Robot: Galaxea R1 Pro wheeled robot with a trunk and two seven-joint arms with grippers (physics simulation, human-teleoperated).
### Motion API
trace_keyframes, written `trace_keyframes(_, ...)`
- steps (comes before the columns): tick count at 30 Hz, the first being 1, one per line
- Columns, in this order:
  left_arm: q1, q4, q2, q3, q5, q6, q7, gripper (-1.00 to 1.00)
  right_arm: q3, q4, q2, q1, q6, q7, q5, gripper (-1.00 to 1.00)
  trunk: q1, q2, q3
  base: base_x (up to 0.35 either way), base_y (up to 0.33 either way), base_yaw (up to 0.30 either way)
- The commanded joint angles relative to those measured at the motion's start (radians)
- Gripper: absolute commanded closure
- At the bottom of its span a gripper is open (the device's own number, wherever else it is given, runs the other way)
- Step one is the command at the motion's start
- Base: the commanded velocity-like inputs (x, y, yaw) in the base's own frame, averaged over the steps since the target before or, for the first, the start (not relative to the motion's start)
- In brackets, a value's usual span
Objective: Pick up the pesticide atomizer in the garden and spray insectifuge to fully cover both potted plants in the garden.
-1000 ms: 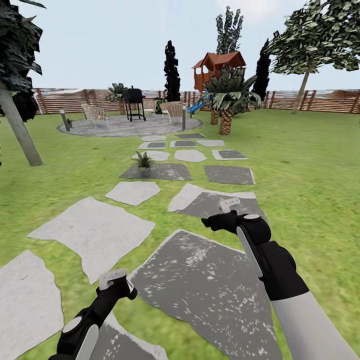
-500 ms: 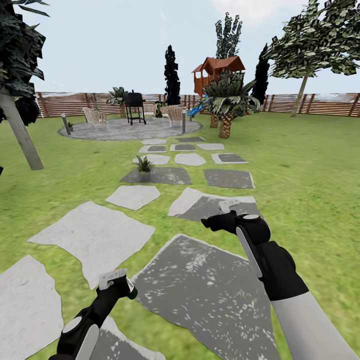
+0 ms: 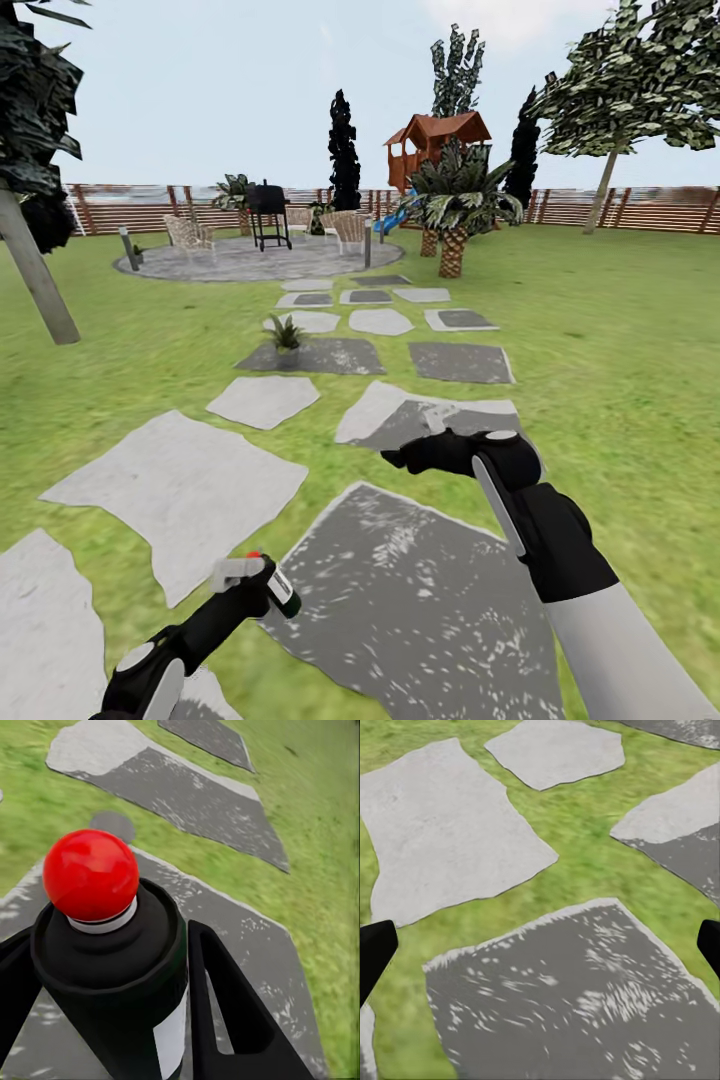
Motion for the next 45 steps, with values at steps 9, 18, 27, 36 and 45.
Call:
trace_keyframes(9,-0.005,0.014,0.011,0.001,0.0,-0.004,-0.034,1.0,0.001,0.002,0.0,0.0,0.001,0.028,0.006,-1.0,0.0,0.0,0.0,0.325,0.0,0.0)
trace_keyframes(18,-0.005,0.014,0.01,0.002,0.002,-0.005,-0.021,1.0,0.003,0.008,0.0,0.0,-0.007,0.026,0.006,-1.0,0.0,0.0,0.0,0.328,0.0,0.0)
trace_keyframes(27,-0.005,0.014,0.007,0.001,0.002,-0.004,0.007,1.0,0.004,0.008,0.001,0.001,-0.009,0.027,0.006,-1.0,0.0,0.0,0.0,0.328,0.0,0.0)
trace_keyframes(36,-0.006,0.014,0.005,-0.001,-0.005,0.0,0.013,1.0,0.006,0.008,0.001,0.004,-0.01,0.029,0.004,-1.0,0.0,0.0,0.0,0.328,0.0,0.0)
trace_keyframes(45,-0.006,0.015,0.003,0.0,0.001,0.002,0.015,1.0,0.006,0.009,0.001,0.007,-0.011,0.029,0.004,-1.0,0.0,0.0,0.0,0.328,0.0,0.0)
